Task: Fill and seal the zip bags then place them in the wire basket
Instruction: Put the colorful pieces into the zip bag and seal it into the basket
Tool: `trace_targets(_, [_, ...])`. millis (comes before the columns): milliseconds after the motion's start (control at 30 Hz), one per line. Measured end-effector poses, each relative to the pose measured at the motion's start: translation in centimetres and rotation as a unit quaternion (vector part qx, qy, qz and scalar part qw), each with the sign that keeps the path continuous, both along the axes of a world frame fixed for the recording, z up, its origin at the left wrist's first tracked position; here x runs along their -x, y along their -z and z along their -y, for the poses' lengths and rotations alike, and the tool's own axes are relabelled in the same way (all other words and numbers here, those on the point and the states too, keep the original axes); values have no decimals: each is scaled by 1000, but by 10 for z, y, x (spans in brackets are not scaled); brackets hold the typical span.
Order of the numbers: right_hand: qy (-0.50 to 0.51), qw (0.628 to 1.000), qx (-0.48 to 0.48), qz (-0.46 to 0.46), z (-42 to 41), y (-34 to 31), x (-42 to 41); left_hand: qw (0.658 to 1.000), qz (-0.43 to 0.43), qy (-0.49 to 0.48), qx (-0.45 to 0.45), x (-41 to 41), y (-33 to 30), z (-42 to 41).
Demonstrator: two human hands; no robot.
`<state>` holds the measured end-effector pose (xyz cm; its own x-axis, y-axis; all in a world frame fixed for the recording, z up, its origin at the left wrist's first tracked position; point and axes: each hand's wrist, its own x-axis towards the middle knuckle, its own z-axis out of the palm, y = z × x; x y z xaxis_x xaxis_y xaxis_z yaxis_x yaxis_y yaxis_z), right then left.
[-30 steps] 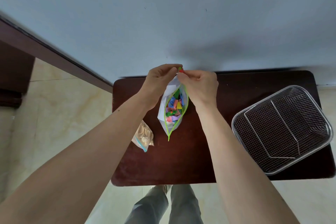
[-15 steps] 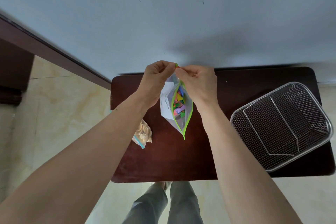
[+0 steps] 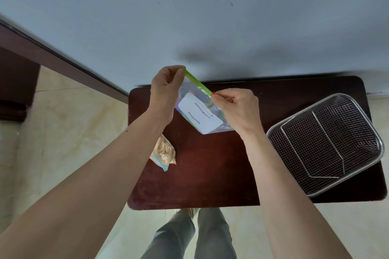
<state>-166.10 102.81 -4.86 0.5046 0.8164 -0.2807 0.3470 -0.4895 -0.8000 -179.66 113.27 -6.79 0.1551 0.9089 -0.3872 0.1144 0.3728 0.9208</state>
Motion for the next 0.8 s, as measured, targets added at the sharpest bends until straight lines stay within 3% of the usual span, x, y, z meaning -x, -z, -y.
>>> trace_targets(133, [-52, 998, 1, 32, -7, -5, -6, 985, -91, 100, -110, 1, -8, 9])
trace_targets(267, [-95, 995, 6, 39, -14, -7, -8, 919, -212, 227, -244, 1, -8, 10])
trace_targets(367, [-110, 993, 4, 44, -17, -6, -12, 876, -262, 300, -271, 0, -10, 9])
trace_targets(467, [-115, 993, 5, 38, -16, -3, -15, 856, -300, 310, -284, -1, -11, 8])
trace_targets(800, [-98, 993, 26, 59, 6, 1, -43, 906, -283, 245, -196, 0, -6, 6])
